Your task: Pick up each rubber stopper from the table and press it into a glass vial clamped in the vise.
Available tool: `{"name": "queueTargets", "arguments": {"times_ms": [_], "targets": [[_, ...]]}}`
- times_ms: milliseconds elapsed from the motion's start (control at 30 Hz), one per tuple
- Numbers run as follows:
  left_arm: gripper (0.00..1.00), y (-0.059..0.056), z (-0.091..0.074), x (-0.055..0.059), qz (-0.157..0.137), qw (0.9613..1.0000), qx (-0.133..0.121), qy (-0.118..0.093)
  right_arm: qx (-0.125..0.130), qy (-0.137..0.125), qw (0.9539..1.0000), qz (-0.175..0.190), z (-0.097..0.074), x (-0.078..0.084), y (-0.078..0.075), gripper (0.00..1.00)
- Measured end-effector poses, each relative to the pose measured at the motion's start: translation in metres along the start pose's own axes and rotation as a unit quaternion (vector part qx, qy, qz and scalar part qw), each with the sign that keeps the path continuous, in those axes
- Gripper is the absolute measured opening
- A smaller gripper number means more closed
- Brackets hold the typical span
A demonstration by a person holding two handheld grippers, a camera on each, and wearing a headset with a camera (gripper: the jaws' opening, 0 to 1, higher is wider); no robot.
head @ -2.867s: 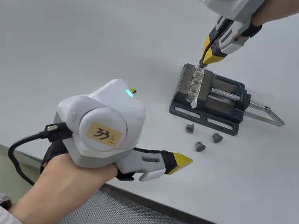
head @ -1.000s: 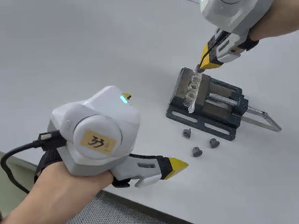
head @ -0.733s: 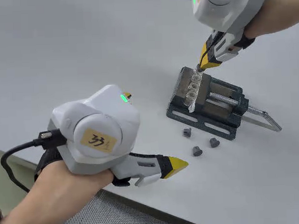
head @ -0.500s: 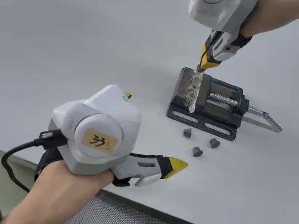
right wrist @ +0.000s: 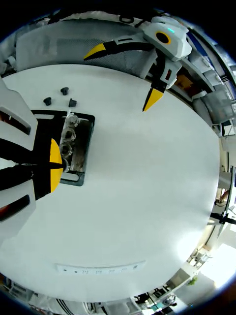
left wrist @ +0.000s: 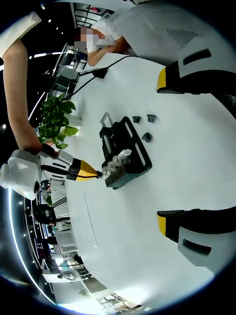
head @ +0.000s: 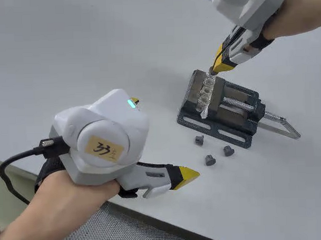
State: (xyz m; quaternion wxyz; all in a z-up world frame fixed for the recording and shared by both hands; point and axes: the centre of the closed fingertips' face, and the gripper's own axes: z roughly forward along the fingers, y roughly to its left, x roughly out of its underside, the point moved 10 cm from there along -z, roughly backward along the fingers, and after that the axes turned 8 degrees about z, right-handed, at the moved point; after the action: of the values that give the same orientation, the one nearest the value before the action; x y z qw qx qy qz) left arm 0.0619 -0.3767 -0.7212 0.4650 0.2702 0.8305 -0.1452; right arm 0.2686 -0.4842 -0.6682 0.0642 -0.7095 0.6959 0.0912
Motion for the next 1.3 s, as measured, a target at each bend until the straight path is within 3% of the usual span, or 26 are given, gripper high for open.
{"name": "queueTargets", "arguments": {"times_ms": [333,500,667,833,1000,1300], "targets": [[0.98,0.0006,0.0001,0.0001,0.0,1.0,0.0,0.0,0.007,0.008,0.9999,-0.009,-0.001,-0.0033,0.0043,0.0],[0.98,0.0008,0.0001,0.0005,0.001,1.0,0.001,0.002,0.023,0.015,0.9992,-0.03,0.0,-0.0056,0.006,0.0],[0.98,0.0018,-0.0003,0.0003,0.001,1.0,-0.002,0.001,0.015,0.004,0.9995,-0.028,-0.0018,-0.0032,0.0028,0.0],[0.98,0.0023,-0.0006,0.0006,0.001,1.0,-0.003,0.002,0.025,0.011,0.9979,-0.059,-0.0011,-0.0046,0.0048,0.0],[0.98,0.0027,-0.0006,0.001,0.002,1.0,-0.003,0.003,0.02,0.003,0.9981,-0.058,-0.0009,-0.0031,-0.0012,0.0],[0.97,0.0027,-0.0009,0.001,0.001,1.0,-0.004,0.004,0.011,0.002,0.9985,-0.054,-0.0028,-0.0023,0.0014,0.0]]}}
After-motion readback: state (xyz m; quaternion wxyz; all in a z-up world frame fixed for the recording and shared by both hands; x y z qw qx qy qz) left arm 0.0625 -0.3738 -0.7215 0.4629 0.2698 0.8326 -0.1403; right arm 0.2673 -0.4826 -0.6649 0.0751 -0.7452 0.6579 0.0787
